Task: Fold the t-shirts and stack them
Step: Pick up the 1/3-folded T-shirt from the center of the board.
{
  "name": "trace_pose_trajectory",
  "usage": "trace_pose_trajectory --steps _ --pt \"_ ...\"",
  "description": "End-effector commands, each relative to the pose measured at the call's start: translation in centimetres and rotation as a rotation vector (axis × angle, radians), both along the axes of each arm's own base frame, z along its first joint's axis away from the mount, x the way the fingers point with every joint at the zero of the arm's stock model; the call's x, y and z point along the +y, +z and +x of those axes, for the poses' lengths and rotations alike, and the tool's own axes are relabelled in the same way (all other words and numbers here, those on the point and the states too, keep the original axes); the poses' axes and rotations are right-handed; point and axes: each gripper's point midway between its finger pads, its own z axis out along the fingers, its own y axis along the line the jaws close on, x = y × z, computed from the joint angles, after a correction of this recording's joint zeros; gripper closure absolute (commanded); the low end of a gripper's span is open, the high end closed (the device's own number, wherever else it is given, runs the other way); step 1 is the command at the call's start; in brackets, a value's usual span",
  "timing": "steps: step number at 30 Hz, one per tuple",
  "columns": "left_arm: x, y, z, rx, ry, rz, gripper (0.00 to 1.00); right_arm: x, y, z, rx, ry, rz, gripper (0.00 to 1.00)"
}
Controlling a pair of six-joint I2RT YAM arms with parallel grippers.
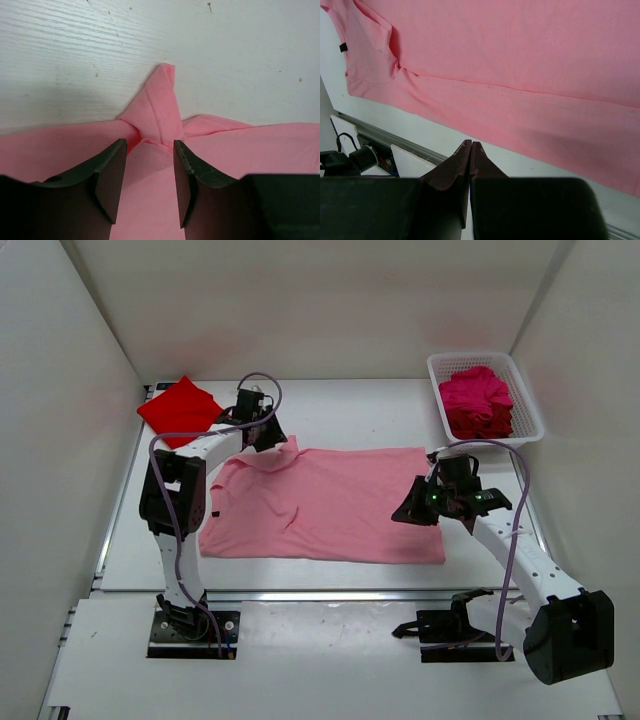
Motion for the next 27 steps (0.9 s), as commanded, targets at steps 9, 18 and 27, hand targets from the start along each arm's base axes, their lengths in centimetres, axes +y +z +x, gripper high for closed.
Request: trace_pose_trajectory --steps 9,18,27 --pt "-0.6 -1.4 -0.7 -0.006 -0.124 0.038 0.49 -0.1 0.6 0.4 -0.021 0.014 0.012 1.00" --pt "-1.2 -2.0 -0.9 -0.002 -0.157 0.030 0.50 -0.4 0.3 -0.1 -0.009 0.011 0.009 1.00" --pt "-1.7 -2.0 -0.6 -0.005 -0.156 0.006 0.61 -0.1 0.1 -0.3 -0.006 0.013 0.001 1.00"
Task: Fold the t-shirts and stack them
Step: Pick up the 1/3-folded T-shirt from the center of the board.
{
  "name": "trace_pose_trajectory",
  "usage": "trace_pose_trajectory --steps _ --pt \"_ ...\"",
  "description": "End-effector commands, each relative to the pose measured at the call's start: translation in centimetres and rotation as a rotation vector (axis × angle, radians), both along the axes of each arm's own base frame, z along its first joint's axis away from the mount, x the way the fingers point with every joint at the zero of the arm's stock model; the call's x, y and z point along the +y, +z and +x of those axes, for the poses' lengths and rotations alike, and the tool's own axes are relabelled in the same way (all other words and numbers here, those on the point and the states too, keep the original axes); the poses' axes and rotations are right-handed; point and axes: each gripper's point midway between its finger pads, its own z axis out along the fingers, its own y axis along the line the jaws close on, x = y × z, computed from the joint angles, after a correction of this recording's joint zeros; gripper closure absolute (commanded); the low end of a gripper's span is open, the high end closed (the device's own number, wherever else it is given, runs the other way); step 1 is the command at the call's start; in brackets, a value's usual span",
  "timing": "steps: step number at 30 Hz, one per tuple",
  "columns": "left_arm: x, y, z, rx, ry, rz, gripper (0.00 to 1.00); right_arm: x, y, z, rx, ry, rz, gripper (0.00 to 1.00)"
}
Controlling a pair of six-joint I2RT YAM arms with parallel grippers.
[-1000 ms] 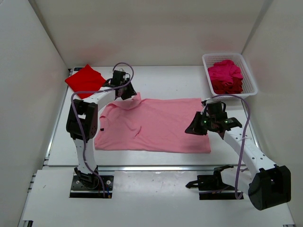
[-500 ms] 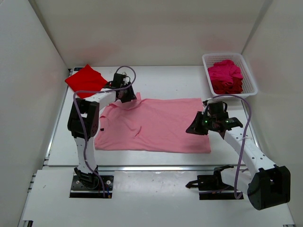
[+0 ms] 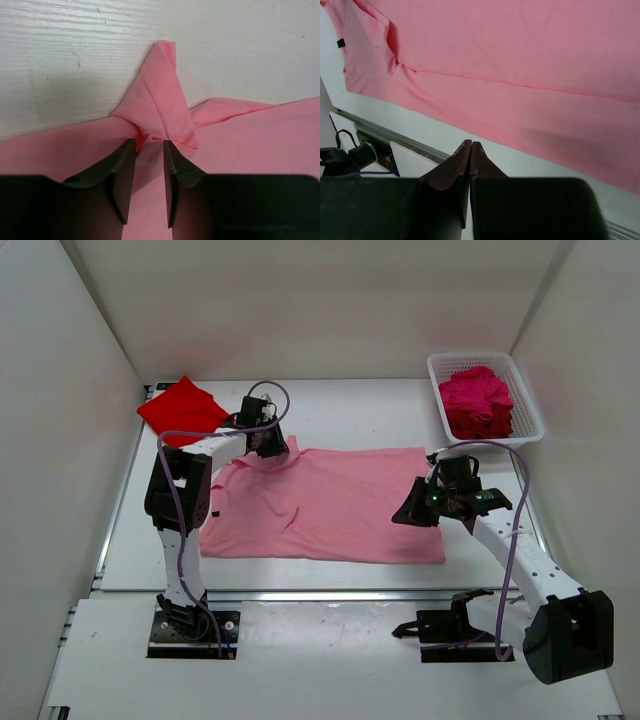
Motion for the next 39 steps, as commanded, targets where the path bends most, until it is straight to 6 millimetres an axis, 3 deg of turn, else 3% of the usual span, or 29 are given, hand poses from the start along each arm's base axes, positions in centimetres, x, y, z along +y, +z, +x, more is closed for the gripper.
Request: trace_pose_trajectory --steps 1,8,12,13,17,19,23,27,34,36,39 --pt "-0.9 0.7 0.4 -0.024 -0.027 -0.028 0.62 0.3 0.3 -0.1 -0.013 0.013 0.009 1.00" --pt "-0.9 1.2 0.5 -0.035 -0.024 -0.028 0.75 -0.8 0.6 0.7 -0.030 -0.013 0.003 1.00" --pt "-1.2 1.3 0.3 -0.032 -0.032 -0.046 0.82 -1.9 1.4 2.4 -0.057 -0.051 0.004 1.00" --pt "-0.9 1.2 0.5 -0.034 -0.021 -0.039 0.81 -2.4 1.1 2.6 -0.047 -0.062 0.000 1.00" --pt "-0.8 1.0 0.5 -0.026 -0.020 -0.031 0.60 -2.9 2.4 4.2 -0.085 -0.062 -0.008 1.00" --pt "-0.4 0.7 0.4 -0.018 -0.014 -0.029 0.58 -2.7 3.0 4.8 -0.098 -0.056 -0.011 1.00" --pt "-0.2 0.2 0.5 -0.013 -0.013 -0.031 0.62 -2.6 2.7 4.8 -0.088 -0.058 -0.008 1.00" --pt "-0.8 0.4 0.6 -0.023 -0.030 -0.039 0.74 -2.9 2.4 5.0 -0.075 -0.077 -0.007 1.00" --pt "-0.8 -0.2 0.5 -0.013 -0.035 -0.013 0.78 -4.1 3.0 6.7 -0.105 -0.119 -0.005 1.00" --pt "-0.5 -0.2 0.4 -0.019 -0.024 -0.008 0.84 -4.8 3.0 7.8 -0.115 -0.149 -0.008 1.00" --pt "-0.2 1.8 0.8 -0.033 0.006 -0.038 0.96 -5.7 2.5 9.8 -0.141 -0.194 -0.019 0.87"
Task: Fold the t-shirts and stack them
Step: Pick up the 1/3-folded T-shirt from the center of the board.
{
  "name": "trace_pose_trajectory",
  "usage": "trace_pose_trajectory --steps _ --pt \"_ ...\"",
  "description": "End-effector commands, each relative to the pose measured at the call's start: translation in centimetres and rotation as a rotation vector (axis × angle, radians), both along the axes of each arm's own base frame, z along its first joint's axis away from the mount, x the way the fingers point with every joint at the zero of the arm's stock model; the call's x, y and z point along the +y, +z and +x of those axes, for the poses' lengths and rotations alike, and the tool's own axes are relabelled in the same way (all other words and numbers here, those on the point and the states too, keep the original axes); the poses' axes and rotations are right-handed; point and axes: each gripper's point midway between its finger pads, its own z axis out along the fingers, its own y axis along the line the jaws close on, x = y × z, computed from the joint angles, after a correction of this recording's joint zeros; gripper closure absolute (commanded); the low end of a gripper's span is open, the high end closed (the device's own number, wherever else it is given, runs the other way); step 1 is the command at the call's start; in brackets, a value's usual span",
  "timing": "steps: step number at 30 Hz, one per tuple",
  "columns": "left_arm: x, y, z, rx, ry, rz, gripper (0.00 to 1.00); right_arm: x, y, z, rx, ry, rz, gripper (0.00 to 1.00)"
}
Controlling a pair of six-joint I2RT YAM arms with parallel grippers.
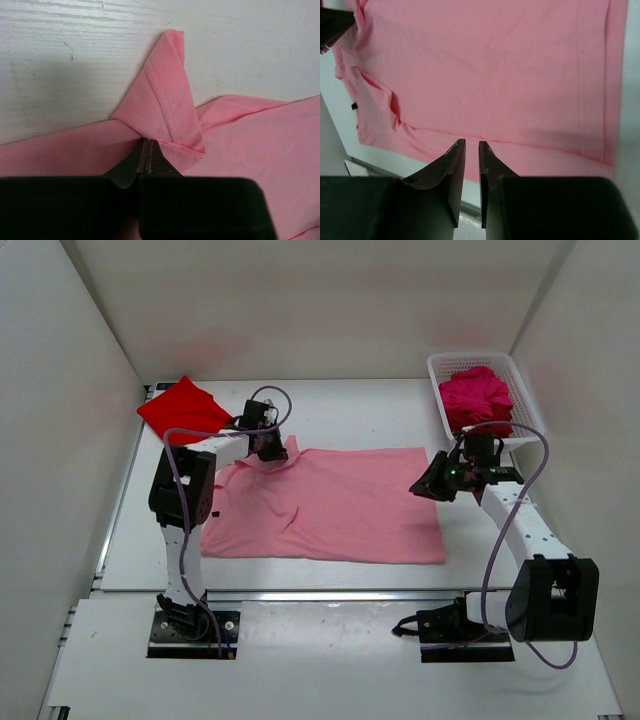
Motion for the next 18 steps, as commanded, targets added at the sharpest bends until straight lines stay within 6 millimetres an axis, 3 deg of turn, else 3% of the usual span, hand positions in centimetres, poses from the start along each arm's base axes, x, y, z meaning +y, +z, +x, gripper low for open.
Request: trace_pose_trajectory --steps 1,4,9,16,18 --pt "0.3 4.1 1.1 -0.071 0.025 -0.042 0.99 -1.6 1.4 4.4 -0.123 -0.065 -0.015 0.85" --pt "0.3 7.0 0.9 -0.083 0.058 -0.155 1.00 -4.5 0.3 7.9 -0.164 -0.154 -0.117 0.82" --pt "0.9 7.7 -1.0 -0.065 0.063 -0.171 1.00 -7.9 -0.6 12.6 -0.199 -0.269 -0.212 0.79" --pt "1.6 9.2 -2.3 -0.061 0.066 -0.220 1.00 -8.8 -1.8 17.7 -0.232 -0.321 -0.364 0.72" --pt "1.4 9.3 -2.8 -0.058 0.061 -0.223 1.00 -7.9 -2.4 18.6 -0.243 -0.304 -0.390 0.70"
